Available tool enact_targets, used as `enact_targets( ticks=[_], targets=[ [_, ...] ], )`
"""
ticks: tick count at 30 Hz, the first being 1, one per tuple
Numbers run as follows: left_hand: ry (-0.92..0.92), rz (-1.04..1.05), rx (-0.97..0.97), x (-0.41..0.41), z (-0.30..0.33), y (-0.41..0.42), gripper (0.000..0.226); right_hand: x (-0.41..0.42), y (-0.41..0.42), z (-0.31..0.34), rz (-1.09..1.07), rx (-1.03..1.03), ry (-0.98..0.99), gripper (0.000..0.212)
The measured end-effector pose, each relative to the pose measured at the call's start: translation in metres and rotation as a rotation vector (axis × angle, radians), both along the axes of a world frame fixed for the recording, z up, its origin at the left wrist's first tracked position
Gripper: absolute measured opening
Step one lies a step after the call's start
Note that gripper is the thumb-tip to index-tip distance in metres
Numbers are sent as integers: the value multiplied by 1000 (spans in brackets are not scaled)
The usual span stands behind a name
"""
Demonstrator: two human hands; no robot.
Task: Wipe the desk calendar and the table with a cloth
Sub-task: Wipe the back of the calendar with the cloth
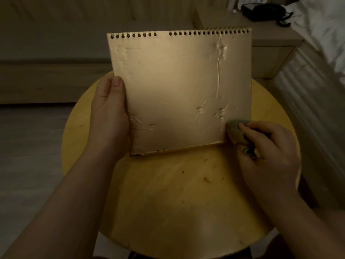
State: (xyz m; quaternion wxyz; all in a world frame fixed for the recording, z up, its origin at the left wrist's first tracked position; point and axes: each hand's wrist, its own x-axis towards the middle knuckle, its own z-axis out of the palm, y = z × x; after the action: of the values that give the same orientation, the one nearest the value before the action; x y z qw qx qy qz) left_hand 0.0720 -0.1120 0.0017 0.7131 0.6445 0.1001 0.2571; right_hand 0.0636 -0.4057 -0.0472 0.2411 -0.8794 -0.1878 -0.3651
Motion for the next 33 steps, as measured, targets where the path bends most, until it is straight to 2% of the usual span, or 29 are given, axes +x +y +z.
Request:
enact_targets(
  ticks=[10,15,19,24,28,33],
  targets=[
    [-10,-31,-46,-1,0,1,33,-27,77,-1,188,41,73,40],
    [-30,-29,-48,0,-1,0,32,-43,125,0,310,23,76,24],
    [-27,-25,-14,-2,1,2,39,-50,148,4,335,27,81,33],
    [-30,-34,-15,-2,3,3,43,-47,138,6,328,30,78,36],
    [-11,-33,5,-3,5,3,43,-39,115,6,275,12,70,22],
    [-1,-23,12,-3,3,3,41,-26,77,5,199,-16,77,34]
  ],
)
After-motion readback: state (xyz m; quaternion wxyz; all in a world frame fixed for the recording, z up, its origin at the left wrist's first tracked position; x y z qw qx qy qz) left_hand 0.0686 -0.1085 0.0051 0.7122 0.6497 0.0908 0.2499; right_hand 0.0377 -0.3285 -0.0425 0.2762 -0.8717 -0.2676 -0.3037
